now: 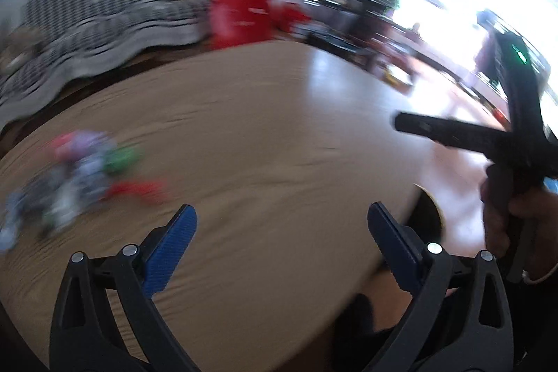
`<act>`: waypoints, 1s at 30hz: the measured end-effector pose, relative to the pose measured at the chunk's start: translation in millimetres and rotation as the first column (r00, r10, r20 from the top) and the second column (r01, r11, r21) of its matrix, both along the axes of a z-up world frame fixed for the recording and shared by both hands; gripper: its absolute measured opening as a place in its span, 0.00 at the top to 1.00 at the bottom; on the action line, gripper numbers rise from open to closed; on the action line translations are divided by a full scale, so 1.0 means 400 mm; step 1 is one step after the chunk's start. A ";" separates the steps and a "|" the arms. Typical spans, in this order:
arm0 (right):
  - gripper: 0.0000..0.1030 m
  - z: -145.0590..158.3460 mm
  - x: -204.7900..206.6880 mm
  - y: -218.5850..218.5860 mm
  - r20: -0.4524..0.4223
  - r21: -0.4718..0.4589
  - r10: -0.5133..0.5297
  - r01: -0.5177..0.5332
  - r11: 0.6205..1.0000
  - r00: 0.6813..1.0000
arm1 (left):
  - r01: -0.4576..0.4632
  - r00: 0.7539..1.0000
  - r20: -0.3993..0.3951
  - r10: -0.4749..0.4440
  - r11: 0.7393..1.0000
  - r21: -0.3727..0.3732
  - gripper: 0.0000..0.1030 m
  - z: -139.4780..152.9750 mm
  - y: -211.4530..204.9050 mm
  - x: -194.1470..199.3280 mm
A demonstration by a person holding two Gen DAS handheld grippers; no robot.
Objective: Collect trash
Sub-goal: 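Grasp the red plastic strip with the right gripper while the left grasps crumpled blue paper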
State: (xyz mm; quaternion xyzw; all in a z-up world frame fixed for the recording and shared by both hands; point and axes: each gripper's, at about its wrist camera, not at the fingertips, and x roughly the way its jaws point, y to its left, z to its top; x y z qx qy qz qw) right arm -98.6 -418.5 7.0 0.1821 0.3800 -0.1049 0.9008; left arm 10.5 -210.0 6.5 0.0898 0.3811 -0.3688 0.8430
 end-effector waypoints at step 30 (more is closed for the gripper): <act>0.38 -0.225 0.522 0.580 -0.253 -0.158 0.505 -0.550 0.820 0.825 | -0.289 0.956 0.017 0.294 0.924 0.250 0.07 -0.193 0.666 0.497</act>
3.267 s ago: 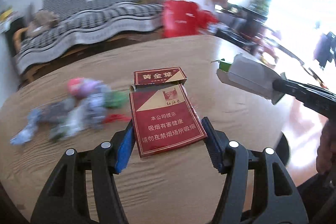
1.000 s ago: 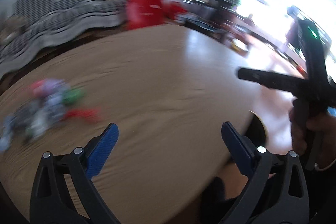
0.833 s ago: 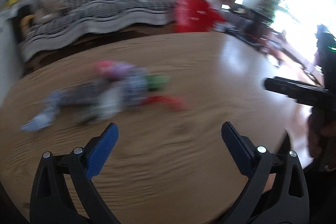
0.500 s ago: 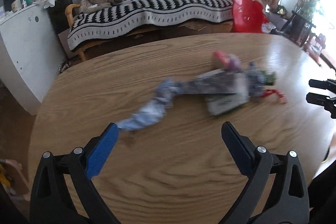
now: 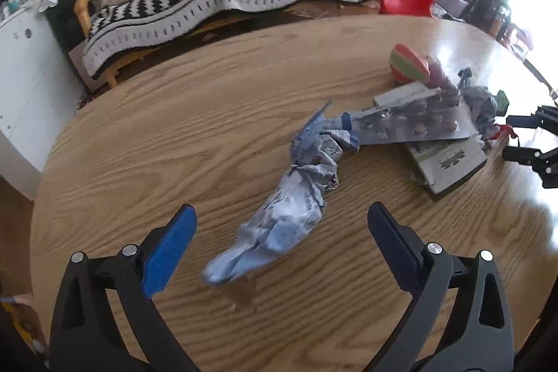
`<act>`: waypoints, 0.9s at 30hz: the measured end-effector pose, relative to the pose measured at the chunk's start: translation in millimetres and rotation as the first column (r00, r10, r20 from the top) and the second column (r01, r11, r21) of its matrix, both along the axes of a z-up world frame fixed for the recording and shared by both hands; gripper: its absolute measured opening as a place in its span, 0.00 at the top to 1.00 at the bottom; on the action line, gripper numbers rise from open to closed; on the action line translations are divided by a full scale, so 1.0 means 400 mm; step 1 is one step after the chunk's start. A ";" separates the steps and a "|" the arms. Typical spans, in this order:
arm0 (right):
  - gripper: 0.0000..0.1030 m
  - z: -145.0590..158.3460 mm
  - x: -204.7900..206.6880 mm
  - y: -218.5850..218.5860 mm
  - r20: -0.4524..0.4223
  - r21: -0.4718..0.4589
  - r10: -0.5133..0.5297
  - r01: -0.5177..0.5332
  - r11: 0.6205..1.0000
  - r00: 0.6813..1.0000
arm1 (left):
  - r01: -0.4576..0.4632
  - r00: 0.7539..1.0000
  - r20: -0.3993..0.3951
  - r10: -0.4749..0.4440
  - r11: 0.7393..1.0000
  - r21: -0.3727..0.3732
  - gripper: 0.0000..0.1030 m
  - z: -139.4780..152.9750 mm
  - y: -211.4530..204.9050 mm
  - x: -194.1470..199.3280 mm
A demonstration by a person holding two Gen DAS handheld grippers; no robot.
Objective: Collect trash
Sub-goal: 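Grasp the red plastic strip with the right gripper while the left grasps crumpled blue paper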
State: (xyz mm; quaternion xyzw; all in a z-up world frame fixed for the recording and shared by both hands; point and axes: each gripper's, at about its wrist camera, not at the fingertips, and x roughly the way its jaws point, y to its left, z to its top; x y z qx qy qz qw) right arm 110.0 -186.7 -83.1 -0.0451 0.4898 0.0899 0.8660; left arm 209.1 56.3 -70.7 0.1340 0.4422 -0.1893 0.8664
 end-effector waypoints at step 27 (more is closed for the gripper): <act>0.92 0.112 -0.113 -0.047 0.093 0.065 -0.014 0.008 0.998 0.996 | -0.009 0.998 0.058 0.009 1.000 0.008 0.82 0.116 -0.121 -0.112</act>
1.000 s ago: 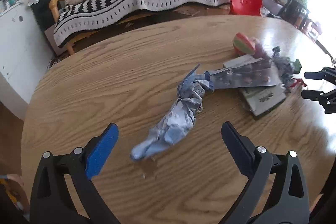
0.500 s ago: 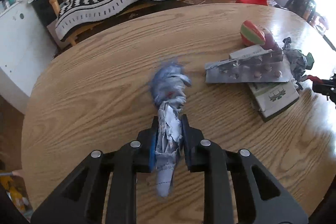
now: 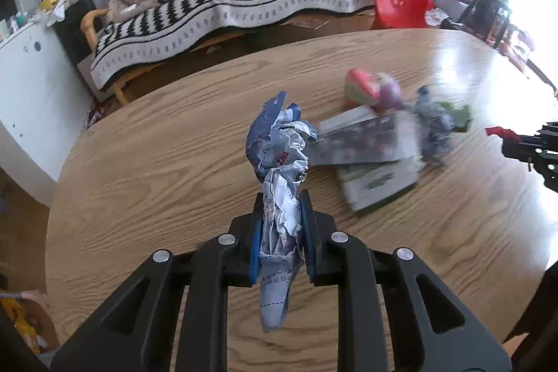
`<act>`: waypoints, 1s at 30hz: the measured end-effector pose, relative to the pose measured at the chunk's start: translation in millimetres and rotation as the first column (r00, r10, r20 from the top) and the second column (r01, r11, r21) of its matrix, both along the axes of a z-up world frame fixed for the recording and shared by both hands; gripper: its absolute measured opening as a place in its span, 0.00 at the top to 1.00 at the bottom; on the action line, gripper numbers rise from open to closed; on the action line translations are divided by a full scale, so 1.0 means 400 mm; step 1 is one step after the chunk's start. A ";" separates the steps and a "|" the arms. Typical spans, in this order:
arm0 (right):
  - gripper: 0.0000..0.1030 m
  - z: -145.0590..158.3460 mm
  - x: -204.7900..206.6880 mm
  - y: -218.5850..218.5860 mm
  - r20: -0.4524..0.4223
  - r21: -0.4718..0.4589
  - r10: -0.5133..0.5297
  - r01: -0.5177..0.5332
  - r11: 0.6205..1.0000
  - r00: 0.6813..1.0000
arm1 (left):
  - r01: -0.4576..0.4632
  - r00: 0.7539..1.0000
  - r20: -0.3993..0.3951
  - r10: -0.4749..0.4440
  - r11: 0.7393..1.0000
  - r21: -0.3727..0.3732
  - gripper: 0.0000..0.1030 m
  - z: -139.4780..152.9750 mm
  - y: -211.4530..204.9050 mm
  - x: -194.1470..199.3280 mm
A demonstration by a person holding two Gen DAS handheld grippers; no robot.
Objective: Collect trash
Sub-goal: 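Grasp the red plastic strip with the right gripper while the left grasps crumpled blue paper, then carry both items over the black bin and open both grippers to drop them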
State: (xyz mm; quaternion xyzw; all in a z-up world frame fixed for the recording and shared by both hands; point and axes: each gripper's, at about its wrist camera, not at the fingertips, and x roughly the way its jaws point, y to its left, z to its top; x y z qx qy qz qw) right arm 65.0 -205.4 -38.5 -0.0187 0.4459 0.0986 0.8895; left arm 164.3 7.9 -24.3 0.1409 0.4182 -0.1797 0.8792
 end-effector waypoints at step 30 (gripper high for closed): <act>0.92 0.091 -0.778 -0.889 0.045 0.066 -0.763 0.760 0.647 0.645 | 0.770 0.623 -0.021 -0.782 0.617 -0.160 0.82 -0.011 -1.105 -0.671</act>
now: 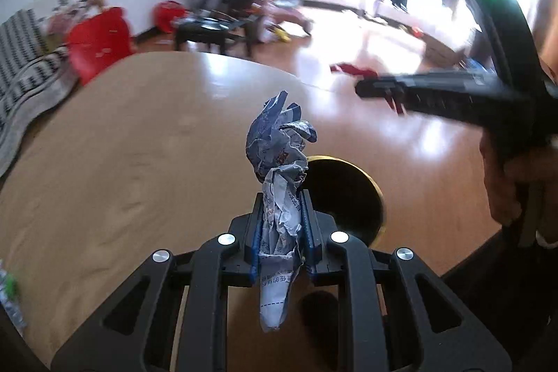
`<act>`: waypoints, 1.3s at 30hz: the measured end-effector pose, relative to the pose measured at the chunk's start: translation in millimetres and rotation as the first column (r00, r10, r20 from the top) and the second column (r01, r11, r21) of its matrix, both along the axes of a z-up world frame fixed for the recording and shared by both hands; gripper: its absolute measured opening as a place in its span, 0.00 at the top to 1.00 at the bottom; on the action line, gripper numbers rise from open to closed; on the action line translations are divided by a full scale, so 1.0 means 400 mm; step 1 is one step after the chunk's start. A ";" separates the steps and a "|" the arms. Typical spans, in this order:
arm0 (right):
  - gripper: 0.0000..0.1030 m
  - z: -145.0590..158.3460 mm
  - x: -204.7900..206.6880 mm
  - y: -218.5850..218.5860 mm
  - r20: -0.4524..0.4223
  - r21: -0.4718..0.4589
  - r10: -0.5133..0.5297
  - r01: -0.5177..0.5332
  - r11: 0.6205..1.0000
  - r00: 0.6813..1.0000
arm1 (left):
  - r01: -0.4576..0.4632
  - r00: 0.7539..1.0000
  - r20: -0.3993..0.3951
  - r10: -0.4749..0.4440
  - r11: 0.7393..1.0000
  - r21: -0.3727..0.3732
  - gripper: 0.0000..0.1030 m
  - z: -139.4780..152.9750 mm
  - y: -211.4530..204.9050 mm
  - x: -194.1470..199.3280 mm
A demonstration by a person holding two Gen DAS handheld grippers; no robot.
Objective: Collect trash
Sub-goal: 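Carry both items over the black bin and open both grippers to drop them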
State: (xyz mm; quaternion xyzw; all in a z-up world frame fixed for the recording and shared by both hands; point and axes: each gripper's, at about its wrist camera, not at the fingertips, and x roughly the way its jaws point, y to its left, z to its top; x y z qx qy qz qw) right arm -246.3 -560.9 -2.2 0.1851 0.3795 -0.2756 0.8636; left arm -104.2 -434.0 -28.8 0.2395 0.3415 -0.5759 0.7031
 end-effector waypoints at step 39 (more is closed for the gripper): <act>0.89 -0.142 -0.139 -0.177 -0.151 0.248 -0.188 0.221 0.943 0.970 | 0.098 0.988 -0.132 -0.082 0.987 0.125 0.40 -0.159 -0.176 -0.107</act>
